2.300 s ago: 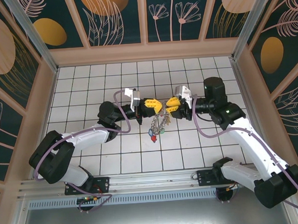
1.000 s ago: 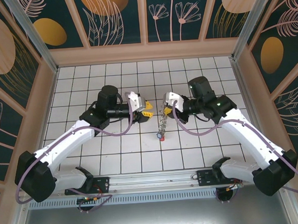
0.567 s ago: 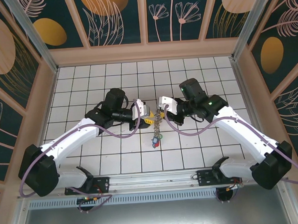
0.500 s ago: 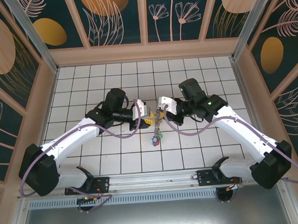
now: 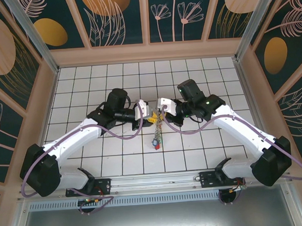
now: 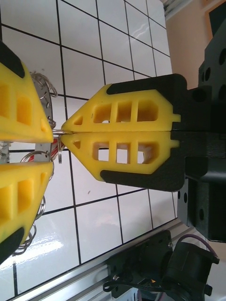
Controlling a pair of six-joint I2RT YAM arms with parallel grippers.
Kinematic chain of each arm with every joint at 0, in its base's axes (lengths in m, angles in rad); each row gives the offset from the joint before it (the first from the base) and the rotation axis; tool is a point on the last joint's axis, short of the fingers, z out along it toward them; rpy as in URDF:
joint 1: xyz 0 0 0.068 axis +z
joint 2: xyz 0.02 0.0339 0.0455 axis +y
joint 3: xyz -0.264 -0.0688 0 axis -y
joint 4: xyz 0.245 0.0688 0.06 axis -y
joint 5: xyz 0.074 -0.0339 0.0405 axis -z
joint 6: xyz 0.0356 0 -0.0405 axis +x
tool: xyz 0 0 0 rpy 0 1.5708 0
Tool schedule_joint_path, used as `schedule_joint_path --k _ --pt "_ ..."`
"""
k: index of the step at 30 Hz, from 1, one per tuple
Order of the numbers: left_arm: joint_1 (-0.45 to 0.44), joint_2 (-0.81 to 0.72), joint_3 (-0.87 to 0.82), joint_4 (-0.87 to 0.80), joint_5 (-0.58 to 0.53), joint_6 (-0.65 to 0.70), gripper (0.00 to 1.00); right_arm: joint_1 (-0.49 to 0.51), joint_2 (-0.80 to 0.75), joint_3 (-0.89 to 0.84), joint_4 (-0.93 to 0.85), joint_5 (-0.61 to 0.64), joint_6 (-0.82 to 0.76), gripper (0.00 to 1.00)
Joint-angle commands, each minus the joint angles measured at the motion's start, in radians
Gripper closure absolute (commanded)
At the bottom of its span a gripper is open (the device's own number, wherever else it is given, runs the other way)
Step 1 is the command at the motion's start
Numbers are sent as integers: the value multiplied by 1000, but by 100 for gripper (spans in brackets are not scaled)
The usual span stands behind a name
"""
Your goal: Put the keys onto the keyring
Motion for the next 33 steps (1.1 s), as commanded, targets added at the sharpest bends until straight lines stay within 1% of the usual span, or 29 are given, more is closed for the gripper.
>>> schedule_joint_path --k 1,9,12,23,28,33 --pt "-5 23 53 29 21 5 81 10 -3 47 73 -46 17 100" --pt "-5 6 51 41 -46 -2 73 10 -9 44 60 -48 15 100" --pt "-6 -1 54 48 -98 -13 73 12 -12 41 57 -47 15 100" --pt "-4 -18 44 52 -100 8 70 12 -25 20 63 -33 18 100" --pt "-4 -15 42 50 -147 17 69 16 -27 10 67 -21 18 100" --pt "-4 -22 40 56 -135 20 68 16 -31 0 71 -13 17 100"
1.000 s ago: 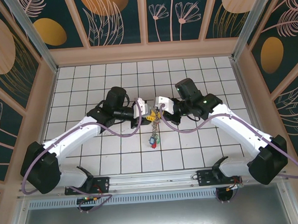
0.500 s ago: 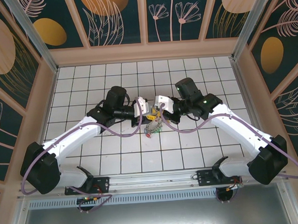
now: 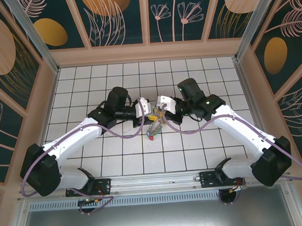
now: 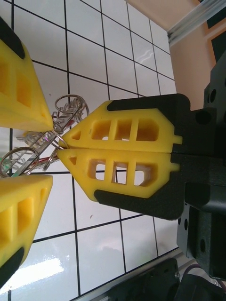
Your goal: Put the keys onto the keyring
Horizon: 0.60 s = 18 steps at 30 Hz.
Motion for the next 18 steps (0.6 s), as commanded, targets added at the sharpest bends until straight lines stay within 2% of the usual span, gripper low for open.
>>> schedule_joint_path --k 1,6,13,18 --pt "2 -27 15 43 -21 21 68 16 -30 -4 28 -36 8 100" --pt "2 -33 15 40 -28 34 68 17 -36 -24 33 -29 5 100" --pt "2 22 25 -42 70 66 69 18 -53 -31 58 -31 13 100" --pt "3 47 40 -62 96 64 69 18 -55 -27 57 -29 13 100"
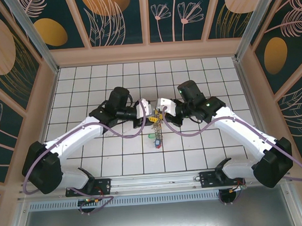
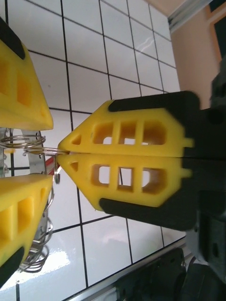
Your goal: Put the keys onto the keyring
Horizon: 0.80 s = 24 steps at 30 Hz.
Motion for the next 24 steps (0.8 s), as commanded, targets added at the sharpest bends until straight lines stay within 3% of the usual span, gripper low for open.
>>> schedule_joint_path --k 1,7,13,15,17,21,22,24 --pt "2 14 36 -33 45 22 69 6 -36 4 48 -24 14 100" --pt "2 37 65 -40 31 -4 80 6 -41 1 70 -43 22 100" --pt "2 24 64 7 29 -46 81 8 -32 4 58 -32 16 100" --pt "2 19 67 7 21 -48 87 8 -33 2 58 -30 17 100" --pt "2 17 69 4 14 -50 100 8 -37 -1 62 -33 21 100" --pt "2 -5 42 33 48 -29 100 -26 -46 5 40 -118 51 100" --pt "2 -13 32 55 64 -39 100 -37 -53 0 39 -139 56 97" --pt "5 -30 9 129 91 -84 100 -61 -85 -35 65 -179 78 83"
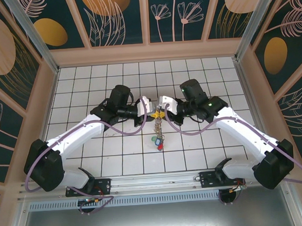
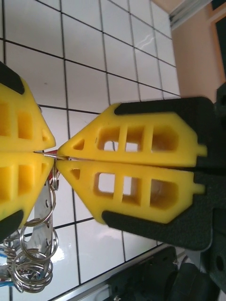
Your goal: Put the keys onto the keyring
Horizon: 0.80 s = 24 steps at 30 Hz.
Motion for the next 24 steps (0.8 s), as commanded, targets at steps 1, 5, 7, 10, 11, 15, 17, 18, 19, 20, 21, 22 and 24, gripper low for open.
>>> schedule_joint_path --k 1,5,7,10,11,15,17,18,19,20,21,22,24 --pt "0 -51 -39 151 79 -70 100 -37 -82 -47 60 -134 47 78" --pt "2 -63 -69 276 147 -153 100 -98 -122 -93 50 -221 79 71" --pt "3 -61 -70 320 179 -189 100 -113 -124 -97 31 -240 81 70" --pt "2 -53 -75 379 211 -231 100 -113 -124 -105 44 -257 90 71" --pt "2 -47 -75 394 221 -243 100 -114 -124 -108 61 -266 99 71" --pt "3 -31 -92 496 238 -321 100 -107 -121 -115 130 -290 128 75" --pt "3 -25 -118 603 249 -401 100 -96 -112 -121 167 -292 143 80" --pt "2 -22 -127 642 251 -429 100 -90 -107 -122 176 -293 147 81" --pt "2 -18 -138 684 253 -464 100 -81 -99 -121 179 -291 144 83" --pt "2 -15 -146 708 257 -484 100 -77 -92 -117 178 -287 139 84" --pt "1 -12 -150 717 254 -491 100 -77 -89 -117 178 -284 139 84" --pt "1 -13 -156 721 247 -494 100 -77 -86 -118 179 -280 138 85" --pt "1 -17 -168 737 230 -504 100 -62 -87 -121 187 -266 137 91"
